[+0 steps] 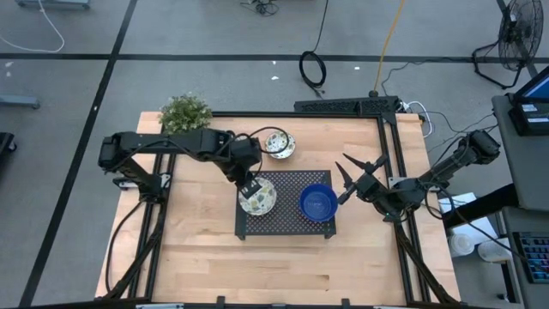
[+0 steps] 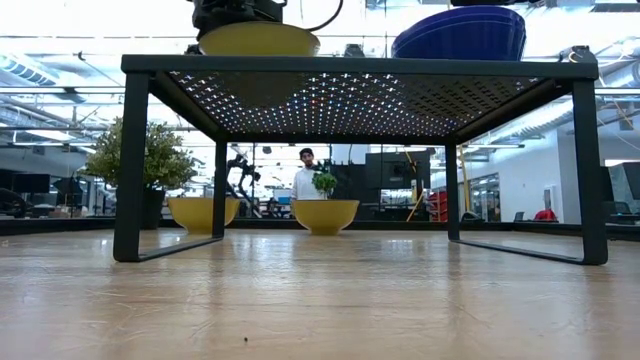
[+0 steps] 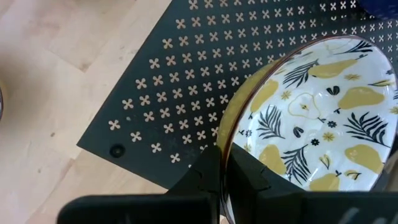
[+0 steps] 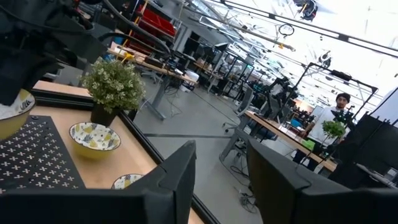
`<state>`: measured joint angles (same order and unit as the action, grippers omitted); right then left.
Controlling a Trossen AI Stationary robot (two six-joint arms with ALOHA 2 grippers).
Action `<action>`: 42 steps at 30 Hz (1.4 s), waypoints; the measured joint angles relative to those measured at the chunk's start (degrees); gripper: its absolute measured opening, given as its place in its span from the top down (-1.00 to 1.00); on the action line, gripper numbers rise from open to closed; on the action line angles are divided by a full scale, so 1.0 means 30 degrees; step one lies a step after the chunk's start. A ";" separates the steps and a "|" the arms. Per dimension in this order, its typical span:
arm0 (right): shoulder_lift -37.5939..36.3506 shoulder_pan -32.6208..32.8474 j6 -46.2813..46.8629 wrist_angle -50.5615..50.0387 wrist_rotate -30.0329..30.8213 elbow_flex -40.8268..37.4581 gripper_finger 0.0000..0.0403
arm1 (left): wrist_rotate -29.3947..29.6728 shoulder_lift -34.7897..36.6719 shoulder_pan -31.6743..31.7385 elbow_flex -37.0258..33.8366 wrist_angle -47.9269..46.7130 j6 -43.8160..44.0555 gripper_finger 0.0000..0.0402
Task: Pick & Place Mini bowls
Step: Put the right white bowl on the shelf
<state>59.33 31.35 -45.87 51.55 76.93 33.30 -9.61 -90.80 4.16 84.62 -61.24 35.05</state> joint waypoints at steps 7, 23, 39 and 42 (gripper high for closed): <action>0.0000 0.0000 0.0002 0.0000 0.0000 0.0000 0.36 | 0.0051 0.0000 -0.0022 0.0000 -0.0006 0.0233 0.95; 0.0000 0.0000 0.0002 0.0000 0.0007 0.0000 0.35 | 0.0066 0.0007 -0.0022 0.0000 0.0009 0.0333 0.76; 0.0000 0.0000 0.0064 -0.0015 0.0007 0.0000 0.35 | -0.0359 0.0022 0.0297 0.0000 0.0082 -0.0631 0.75; 0.0000 0.0000 0.0061 -0.0015 0.0007 0.0000 0.35 | -0.0751 0.0029 0.0475 0.0000 0.0082 -0.0623 0.75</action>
<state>59.33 31.35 -45.69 51.51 76.95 33.30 -11.86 -90.72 5.59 84.62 -60.99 33.18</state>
